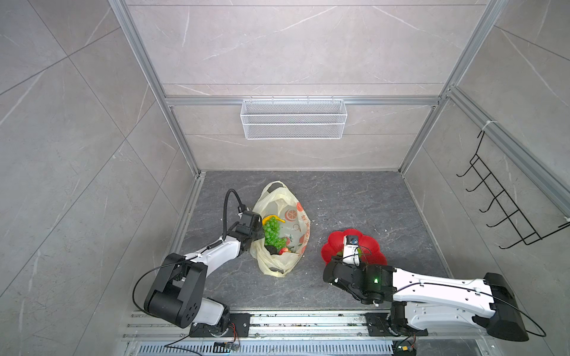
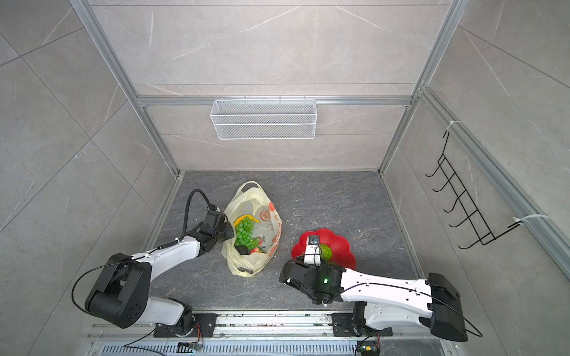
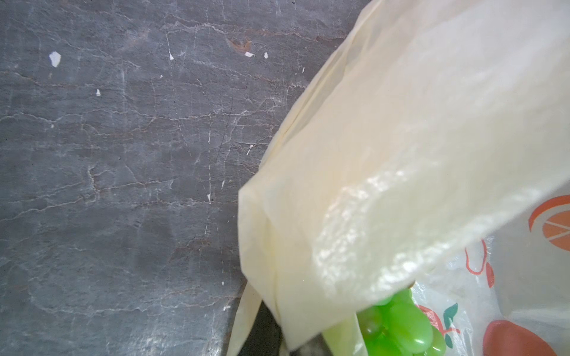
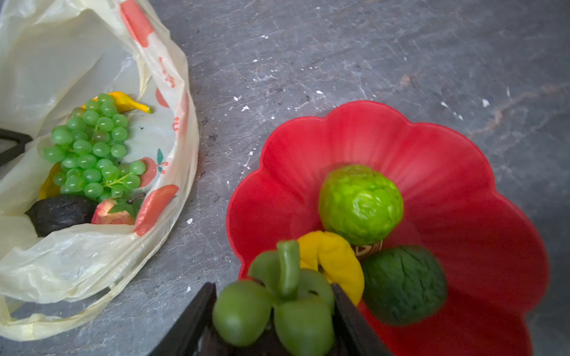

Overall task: Take the fake fruits out of the plastic bag
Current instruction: 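Lift the plum out and lower it into the red bowl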

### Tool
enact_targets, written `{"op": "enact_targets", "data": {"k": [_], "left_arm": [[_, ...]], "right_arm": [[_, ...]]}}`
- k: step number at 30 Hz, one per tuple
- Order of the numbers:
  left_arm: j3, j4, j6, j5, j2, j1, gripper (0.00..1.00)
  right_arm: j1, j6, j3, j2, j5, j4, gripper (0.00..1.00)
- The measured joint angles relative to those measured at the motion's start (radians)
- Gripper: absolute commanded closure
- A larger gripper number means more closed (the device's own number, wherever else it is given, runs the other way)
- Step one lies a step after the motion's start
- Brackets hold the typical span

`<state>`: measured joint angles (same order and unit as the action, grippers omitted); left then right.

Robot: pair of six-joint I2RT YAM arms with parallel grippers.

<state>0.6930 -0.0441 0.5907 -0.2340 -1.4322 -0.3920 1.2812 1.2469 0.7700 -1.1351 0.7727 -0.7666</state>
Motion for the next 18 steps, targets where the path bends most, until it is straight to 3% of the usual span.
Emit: {"op": "enact_targets", "data": {"k": [7, 18], "left_arm": [[0.0, 0.0, 0.0, 0.0, 0.0, 0.0, 0.92], [0.0, 0.0, 0.0, 0.0, 0.0, 0.0, 0.92]], "right_arm": [[0.036, 0.229, -0.094, -0.005, 0.028, -0.09, 0.57], [0.041, 0.363, -0.161, 0.024, 0.033, -0.122, 0.57]]}}
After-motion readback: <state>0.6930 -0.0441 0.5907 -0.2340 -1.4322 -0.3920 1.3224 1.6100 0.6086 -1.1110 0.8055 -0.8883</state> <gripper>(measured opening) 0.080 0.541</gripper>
